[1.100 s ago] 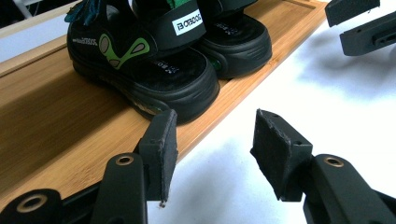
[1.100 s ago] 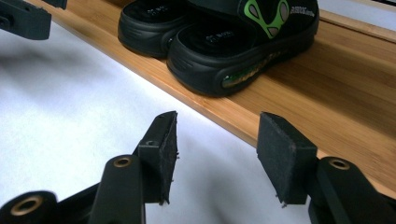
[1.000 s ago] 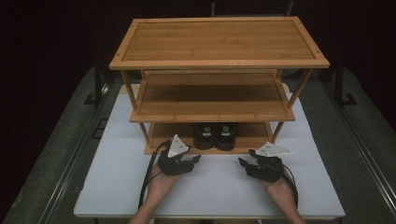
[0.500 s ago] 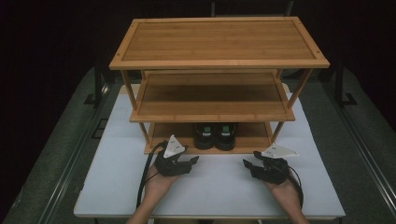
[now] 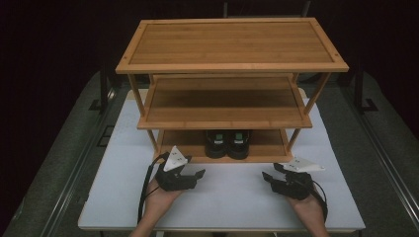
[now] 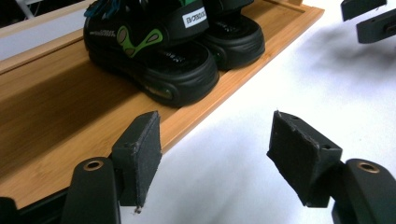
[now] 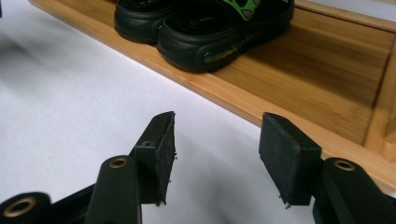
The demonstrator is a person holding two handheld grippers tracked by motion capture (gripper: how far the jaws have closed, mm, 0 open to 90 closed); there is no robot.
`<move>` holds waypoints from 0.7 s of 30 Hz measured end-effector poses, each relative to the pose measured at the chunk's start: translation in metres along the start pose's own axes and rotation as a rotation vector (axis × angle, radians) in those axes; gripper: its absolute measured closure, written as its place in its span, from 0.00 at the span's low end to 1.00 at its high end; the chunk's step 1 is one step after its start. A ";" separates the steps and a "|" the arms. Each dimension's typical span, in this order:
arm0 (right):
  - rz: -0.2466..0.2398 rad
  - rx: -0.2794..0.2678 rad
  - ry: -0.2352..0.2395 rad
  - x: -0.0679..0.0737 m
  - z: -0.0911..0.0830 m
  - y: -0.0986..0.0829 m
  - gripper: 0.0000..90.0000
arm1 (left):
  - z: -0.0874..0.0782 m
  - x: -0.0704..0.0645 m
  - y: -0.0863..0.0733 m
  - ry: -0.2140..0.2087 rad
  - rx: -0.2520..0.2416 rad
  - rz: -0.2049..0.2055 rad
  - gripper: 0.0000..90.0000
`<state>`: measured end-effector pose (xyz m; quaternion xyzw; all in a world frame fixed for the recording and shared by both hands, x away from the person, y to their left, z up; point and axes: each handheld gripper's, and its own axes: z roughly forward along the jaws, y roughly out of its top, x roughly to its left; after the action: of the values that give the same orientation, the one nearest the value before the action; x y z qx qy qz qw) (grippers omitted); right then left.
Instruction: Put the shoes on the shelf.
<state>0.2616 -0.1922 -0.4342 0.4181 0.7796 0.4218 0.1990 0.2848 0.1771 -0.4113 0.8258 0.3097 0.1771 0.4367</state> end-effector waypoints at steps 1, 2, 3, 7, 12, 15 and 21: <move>-0.001 -0.002 -0.002 -0.001 -0.002 -0.001 0.50 | -0.001 0.001 -0.001 0.001 -0.004 -0.003 0.35; 0.001 -0.003 -0.003 -0.001 -0.003 -0.002 0.50 | -0.002 0.001 -0.001 0.001 -0.003 -0.003 0.35; 0.005 -0.003 -0.004 -0.002 -0.005 -0.003 0.50 | -0.003 0.002 -0.002 0.003 -0.003 -0.006 0.34; 0.016 -0.007 -0.006 -0.006 -0.009 -0.005 0.50 | -0.005 0.004 -0.004 0.007 0.003 -0.007 0.33; 0.017 -0.004 -0.009 -0.007 -0.012 -0.008 0.49 | -0.008 0.005 -0.005 0.006 -0.005 -0.018 0.32; 0.018 -0.004 -0.008 -0.007 -0.014 -0.008 0.49 | -0.009 0.005 -0.006 0.005 0.002 -0.014 0.32; 0.017 -0.003 -0.010 -0.008 -0.019 -0.012 0.48 | -0.011 0.006 -0.008 0.003 0.004 -0.010 0.32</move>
<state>0.2477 -0.2120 -0.4340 0.4263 0.7743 0.4227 0.2000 0.2802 0.1917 -0.4114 0.8250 0.3147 0.1757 0.4353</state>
